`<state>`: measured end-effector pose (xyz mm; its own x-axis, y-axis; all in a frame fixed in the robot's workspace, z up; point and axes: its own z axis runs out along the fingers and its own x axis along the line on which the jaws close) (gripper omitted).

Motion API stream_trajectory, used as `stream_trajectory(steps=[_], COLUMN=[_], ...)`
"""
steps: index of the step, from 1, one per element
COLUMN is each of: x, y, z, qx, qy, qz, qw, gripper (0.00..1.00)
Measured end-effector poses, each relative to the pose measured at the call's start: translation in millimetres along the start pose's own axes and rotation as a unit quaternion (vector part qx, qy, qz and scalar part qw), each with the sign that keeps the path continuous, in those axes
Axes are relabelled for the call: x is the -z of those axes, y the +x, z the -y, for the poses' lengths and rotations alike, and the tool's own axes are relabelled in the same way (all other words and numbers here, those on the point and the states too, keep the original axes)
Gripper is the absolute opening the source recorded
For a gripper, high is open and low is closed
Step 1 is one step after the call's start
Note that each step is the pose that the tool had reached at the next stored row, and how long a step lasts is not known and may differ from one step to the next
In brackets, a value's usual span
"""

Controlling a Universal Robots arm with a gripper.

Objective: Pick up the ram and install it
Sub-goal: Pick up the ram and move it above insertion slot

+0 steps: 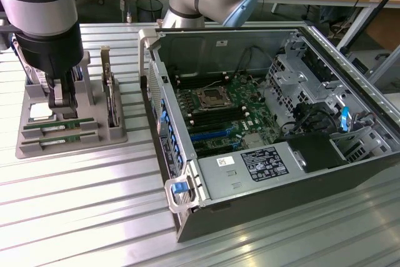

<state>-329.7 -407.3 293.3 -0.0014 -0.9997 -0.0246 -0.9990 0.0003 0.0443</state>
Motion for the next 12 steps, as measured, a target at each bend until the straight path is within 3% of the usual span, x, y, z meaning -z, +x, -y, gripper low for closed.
stream_trajectory(steps=[12], x=[-7.6], y=[0.2], z=[0.3], qx=[0.001], qy=[0.0], qz=[-0.0001], qw=[1.0], gripper=[0.3])
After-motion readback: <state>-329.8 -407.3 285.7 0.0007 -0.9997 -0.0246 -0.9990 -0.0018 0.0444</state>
